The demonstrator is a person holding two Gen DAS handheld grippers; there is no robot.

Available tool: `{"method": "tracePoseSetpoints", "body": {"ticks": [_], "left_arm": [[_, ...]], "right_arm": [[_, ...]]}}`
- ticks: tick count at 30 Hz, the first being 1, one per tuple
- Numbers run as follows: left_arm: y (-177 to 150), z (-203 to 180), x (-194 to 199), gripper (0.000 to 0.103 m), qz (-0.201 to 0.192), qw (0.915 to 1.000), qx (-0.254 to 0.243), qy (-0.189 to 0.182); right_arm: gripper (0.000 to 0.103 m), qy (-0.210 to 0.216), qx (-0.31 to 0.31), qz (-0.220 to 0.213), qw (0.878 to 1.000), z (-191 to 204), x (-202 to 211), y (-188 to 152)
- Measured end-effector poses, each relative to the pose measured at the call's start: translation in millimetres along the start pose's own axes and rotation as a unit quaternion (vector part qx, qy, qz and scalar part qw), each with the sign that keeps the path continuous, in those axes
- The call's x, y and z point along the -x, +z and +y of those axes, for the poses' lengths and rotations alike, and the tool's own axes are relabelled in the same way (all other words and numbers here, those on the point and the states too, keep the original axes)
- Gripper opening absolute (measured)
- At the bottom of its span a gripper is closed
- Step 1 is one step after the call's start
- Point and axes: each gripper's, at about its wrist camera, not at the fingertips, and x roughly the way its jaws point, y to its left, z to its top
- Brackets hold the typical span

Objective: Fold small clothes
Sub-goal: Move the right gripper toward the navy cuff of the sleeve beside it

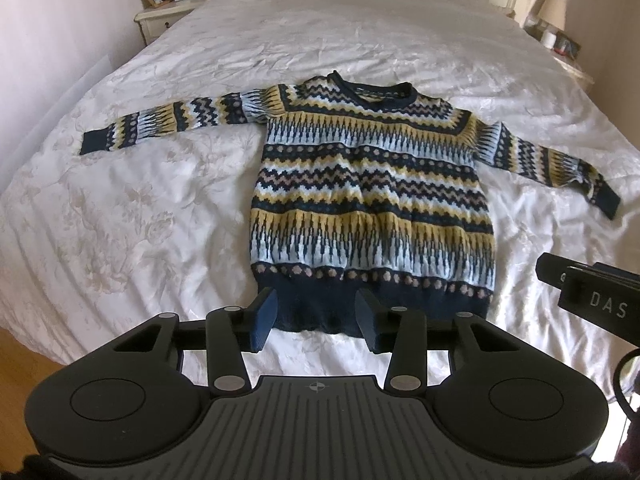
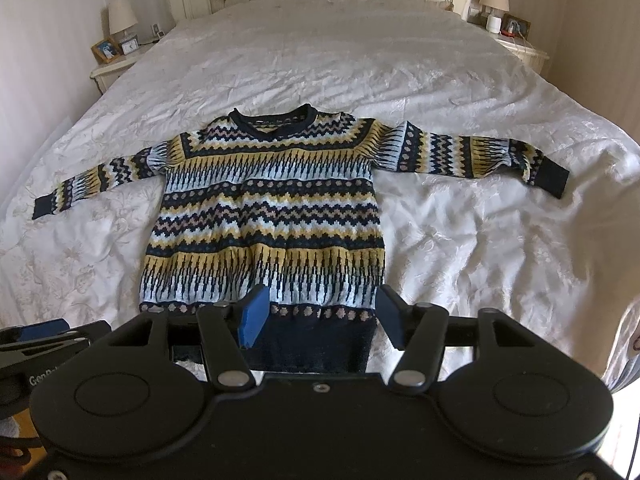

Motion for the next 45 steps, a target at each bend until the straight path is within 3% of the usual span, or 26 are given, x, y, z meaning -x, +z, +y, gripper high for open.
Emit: {"method": "tracePoseSetpoints", "body": {"ticks": [19,35,41,45], "left_arm": [[30.8,10.7,-28.6,0.042,0.014,0.9999,-0.004,0.003],[76.0,14.2,-76.5,0.042,0.032,0.9994,-0.011,-0.004],[94.5,12.4,-90.3,0.041,-0.021,0.9997,-0.015,-0.002],[101.7,9.5,-95.2,0.041,-0.075,0.9964,-0.026,-0.027]], "right_arm": [[0.063,0.003,-0.004,0.028,1.000,12.9,-36.3,23.1],[0.063,0.005,-0.021,0.068,0.997,17.7,-90.8,56.2],[0.063,0.015,-0.037,0.073,0.997,13.3,-112.7,72.2],[0.063,0.005,-0.041,0.065,0.997,5.5,-123.8,79.6]]}}
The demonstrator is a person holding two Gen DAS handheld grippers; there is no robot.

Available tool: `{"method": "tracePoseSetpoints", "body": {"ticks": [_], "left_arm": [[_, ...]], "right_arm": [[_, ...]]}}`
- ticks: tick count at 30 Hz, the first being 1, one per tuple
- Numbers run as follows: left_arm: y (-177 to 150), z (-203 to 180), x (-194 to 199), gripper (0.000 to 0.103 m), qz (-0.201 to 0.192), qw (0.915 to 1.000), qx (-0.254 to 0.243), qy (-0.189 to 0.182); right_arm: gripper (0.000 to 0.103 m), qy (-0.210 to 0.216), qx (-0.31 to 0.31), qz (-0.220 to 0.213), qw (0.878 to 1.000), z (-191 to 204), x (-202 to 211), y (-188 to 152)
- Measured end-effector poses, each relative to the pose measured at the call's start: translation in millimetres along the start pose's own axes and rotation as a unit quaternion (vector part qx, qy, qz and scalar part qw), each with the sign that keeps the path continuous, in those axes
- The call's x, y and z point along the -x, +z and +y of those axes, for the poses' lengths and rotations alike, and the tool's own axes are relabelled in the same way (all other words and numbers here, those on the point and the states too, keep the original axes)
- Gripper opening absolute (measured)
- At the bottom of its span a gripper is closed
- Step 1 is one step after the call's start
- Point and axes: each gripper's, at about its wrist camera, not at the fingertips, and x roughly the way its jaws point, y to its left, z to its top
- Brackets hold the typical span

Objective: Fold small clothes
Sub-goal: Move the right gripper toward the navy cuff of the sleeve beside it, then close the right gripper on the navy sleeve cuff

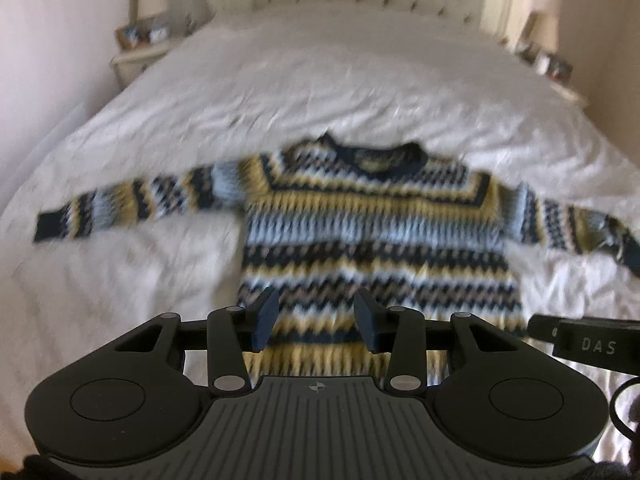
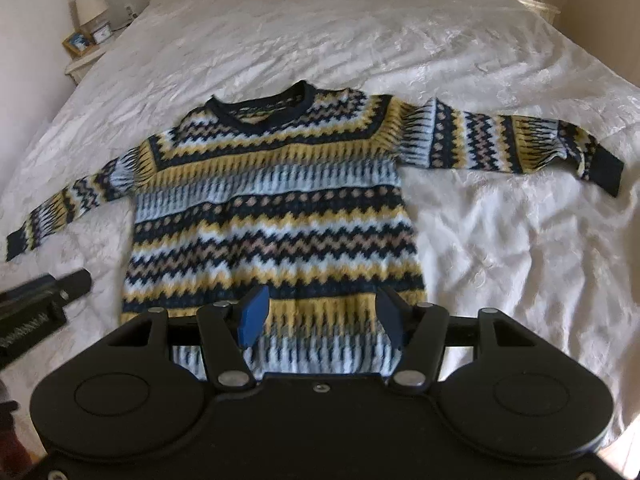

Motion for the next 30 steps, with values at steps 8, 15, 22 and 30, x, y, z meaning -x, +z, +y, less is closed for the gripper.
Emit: {"method": "tracePoseSetpoints", "body": {"ticks": [8,15,22,30], "left_arm": [[12.9,-12.7,-16.0,0.041,-0.003,0.9993,-0.012,-0.034],[15.0,-30.4,-26.6,0.041,0.026,0.9985,-0.035,-0.032],[19.7,-59.1,-32.2,0.041,0.040,0.9988,-0.028,0.004],[23.6,-105.5,-38.3,0.041,0.054,0.9976,-0.011,0.043]], "right_arm": [[0.063,-0.016,-0.043,-0.010,0.999,-44.4,-13.2,10.5],[0.063,-0.042,-0.097,-0.019,0.994,-117.7,-27.3,30.1],[0.063,-0.070,-0.096,-0.038,0.992,-213.4,-54.9,64.4],[0.058,-0.088,-0.119,-0.037,0.988,-328.9,-87.0,103.4]]}}
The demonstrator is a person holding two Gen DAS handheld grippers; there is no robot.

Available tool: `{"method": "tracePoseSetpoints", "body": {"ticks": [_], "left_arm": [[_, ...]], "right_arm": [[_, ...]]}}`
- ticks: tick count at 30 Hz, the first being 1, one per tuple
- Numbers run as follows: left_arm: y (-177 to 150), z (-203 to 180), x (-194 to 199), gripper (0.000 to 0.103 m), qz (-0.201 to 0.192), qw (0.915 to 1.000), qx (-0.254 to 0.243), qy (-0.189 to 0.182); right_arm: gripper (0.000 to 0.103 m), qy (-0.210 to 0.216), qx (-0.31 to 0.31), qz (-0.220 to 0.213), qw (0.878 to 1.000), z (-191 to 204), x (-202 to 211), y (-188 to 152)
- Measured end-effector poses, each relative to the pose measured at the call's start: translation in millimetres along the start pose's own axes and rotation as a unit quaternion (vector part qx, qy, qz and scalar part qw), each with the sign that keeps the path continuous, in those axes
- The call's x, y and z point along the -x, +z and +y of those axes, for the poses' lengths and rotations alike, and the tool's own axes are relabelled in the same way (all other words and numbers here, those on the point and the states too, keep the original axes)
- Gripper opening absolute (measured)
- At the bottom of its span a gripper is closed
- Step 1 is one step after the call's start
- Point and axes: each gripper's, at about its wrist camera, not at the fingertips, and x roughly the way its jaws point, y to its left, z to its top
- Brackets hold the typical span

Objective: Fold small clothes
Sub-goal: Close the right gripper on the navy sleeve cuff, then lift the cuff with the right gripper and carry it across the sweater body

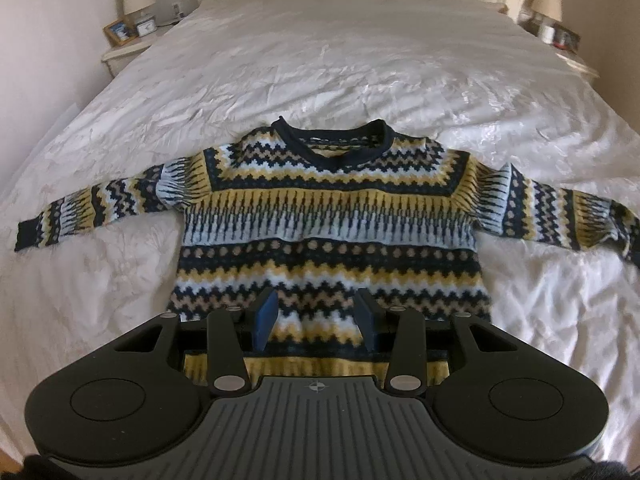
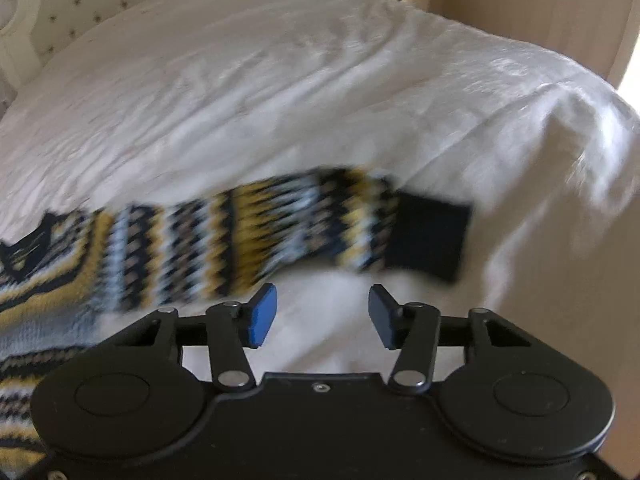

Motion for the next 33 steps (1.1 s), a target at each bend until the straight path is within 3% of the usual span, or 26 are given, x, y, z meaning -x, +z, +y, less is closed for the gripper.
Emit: {"method": "tracePoseSetpoints", "body": {"ticks": [9,15,16,17,18,19,27,33], "left_arm": [[8.1,-46.5,2.1,0.041,0.006,0.9997,-0.011,0.022],[14.5,-56.2,2.7,0.041,0.005,0.9989,-0.023,0.041],[14.7,-56.9,2.8,0.041,0.005,0.9988,-0.024,0.043],[14.8,-56.4,2.7,0.041,0.005,0.9988,-0.024,0.043],[14.2,-55.1,2.3,0.041,0.006,0.9988,-0.024,0.043],[13.9,-54.3,2.3,0.041,0.007,0.9988,-0.024,0.043],[7.5,-23.8,-2.2,0.041,0.008,0.9996,-0.010,0.025],[1.9,23.7,-9.7,0.041,0.002,1.0000,-0.001,-0.003]], "right_arm": [[0.058,0.002,-0.058,0.019,0.998,-84.7,-63.3,29.8],[0.057,0.037,-0.098,0.029,0.994,-100.3,-91.6,22.9],[0.047,0.046,-0.106,0.028,0.993,-101.9,-92.7,22.1],[0.027,0.061,-0.115,0.029,0.991,-104.1,-93.9,21.3],[0.020,0.075,-0.123,0.033,0.989,-106.6,-95.8,21.8],[0.019,0.083,-0.129,0.035,0.987,-106.8,-94.8,22.1],[0.016,0.117,-0.118,-0.022,0.986,-70.4,-31.1,52.6],[0.016,0.183,-0.095,-0.076,0.975,11.7,43.1,93.1]]}}
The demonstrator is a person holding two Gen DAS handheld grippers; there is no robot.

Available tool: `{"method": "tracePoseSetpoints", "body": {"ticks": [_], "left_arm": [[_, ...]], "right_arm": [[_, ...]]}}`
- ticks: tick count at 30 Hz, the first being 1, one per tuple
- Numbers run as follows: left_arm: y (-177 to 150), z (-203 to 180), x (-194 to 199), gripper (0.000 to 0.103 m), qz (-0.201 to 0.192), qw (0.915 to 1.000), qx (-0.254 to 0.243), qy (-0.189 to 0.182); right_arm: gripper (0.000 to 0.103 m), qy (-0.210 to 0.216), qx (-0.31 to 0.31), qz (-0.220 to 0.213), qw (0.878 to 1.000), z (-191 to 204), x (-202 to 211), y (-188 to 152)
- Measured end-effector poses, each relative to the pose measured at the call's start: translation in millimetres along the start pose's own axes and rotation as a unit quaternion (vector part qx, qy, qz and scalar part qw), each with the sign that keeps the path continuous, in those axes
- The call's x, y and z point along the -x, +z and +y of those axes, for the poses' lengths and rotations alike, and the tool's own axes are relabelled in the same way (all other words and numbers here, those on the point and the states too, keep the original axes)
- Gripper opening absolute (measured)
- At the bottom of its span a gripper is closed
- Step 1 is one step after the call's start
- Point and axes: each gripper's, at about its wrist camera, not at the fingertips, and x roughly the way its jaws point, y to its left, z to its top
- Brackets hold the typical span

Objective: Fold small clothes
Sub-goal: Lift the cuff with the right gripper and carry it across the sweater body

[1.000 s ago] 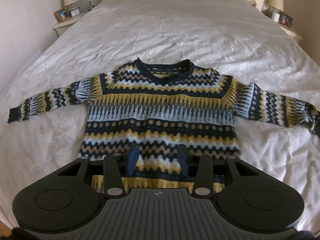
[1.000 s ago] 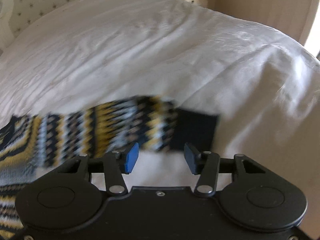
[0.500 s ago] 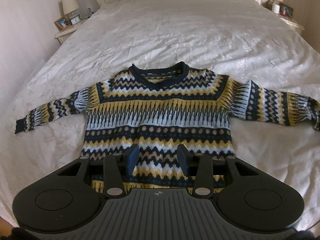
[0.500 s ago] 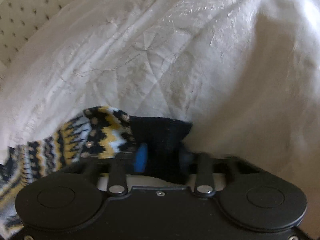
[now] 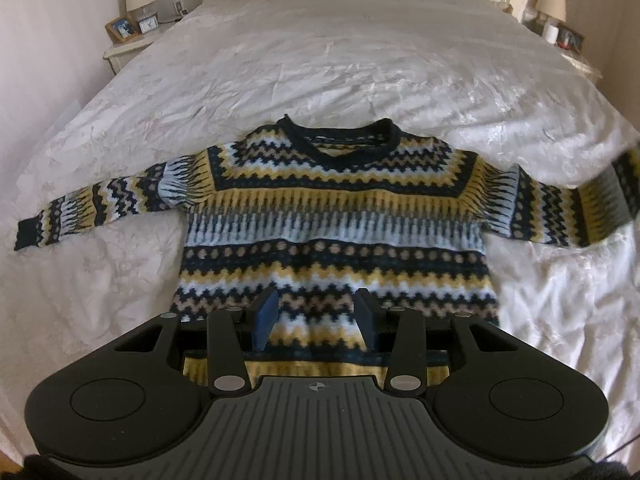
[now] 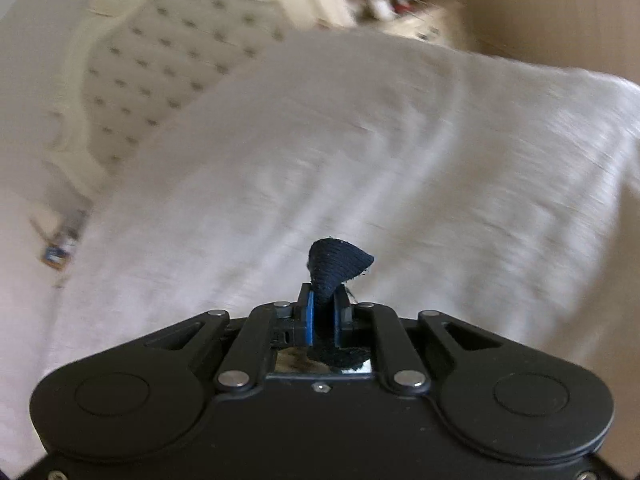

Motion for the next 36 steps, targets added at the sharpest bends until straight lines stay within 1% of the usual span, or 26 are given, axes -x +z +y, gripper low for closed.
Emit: {"method": "tracePoseSetpoints", "body": {"ticks": [3,6,8,12,14,16,19,21,23,25,27,28,31,34,36], "left_arm": [[-1.8,32.5,-2.0,0.041,-0.003,1.0000,0.002,-0.005],[-3.8,68.7,-2.3,0.041,-0.009,0.9999,0.008,0.000],[-4.6,92.5,-3.0,0.041,-0.012,0.9998,0.015,0.006],[-9.6,142.4,-7.3,0.041,-0.009,0.9992,0.031,0.025],[-11.8,162.0,-9.9,0.041,-0.005,0.9988,0.035,0.032],[-15.0,181.0,-12.9,0.041,0.000,0.9986,0.038,0.038],[-18.1,202.8,-16.6,0.041,0.004,0.9982,0.039,0.045],[-20.5,215.3,-19.2,0.041,0.007,0.9978,0.043,0.050],[-21.7,228.4,-20.9,0.041,0.009,0.9974,0.050,0.052],[-23.7,238.0,-22.8,0.041,0.013,0.9969,0.058,0.052],[-24.8,243.5,-24.3,0.041,0.016,0.9965,0.062,0.054],[-25.2,245.3,-25.2,0.041,0.018,0.9964,0.063,0.054],[-25.1,251.2,-29.6,0.041,0.021,0.9962,0.065,0.053],[-22.9,250.2,-34.2,0.041,0.023,0.9965,0.063,0.049],[-19.5,244.9,-37.6,0.041,0.023,0.9972,0.057,0.043]], "right_arm": [[0.016,0.034,0.012,-0.004,0.999,62.1,3.7,0.1],[0.016,0.078,0.019,0.004,0.997,126.8,-2.7,-10.1],[0.016,0.100,0.031,0.013,0.994,168.6,-13.3,-22.9],[0.016,0.145,0.038,0.044,0.988,248.3,-49.0,-62.6],[0.016,0.162,0.039,0.061,0.984,281.0,-68.6,-85.0],[0.016,0.169,0.044,0.081,0.981,301.9,-88.2,-105.8],[0.016,0.169,0.069,0.119,0.976,337.3,-120.8,-139.4],[0.016,0.157,0.088,0.145,0.973,358.3,-144.8,-160.7],[0.016,0.143,0.108,0.163,0.970,370.2,-165.5,-180.4],[0.017,0.125,0.126,0.176,0.968,385.9,-174.3,-197.6],[0.020,0.113,0.141,0.188,0.965,394.3,-185.6,-217.5],[0.027,0.107,0.147,0.192,0.964,396.6,-191.1,-222.8],[0.028,0.102,0.146,0.200,0.963,401.5,-199.8,-238.2],[0.036,0.110,0.136,0.196,0.965,397.7,-195.6,-241.7],[0.036,0.116,0.130,0.189,0.966,390.2,-193.4,-239.1]]}}
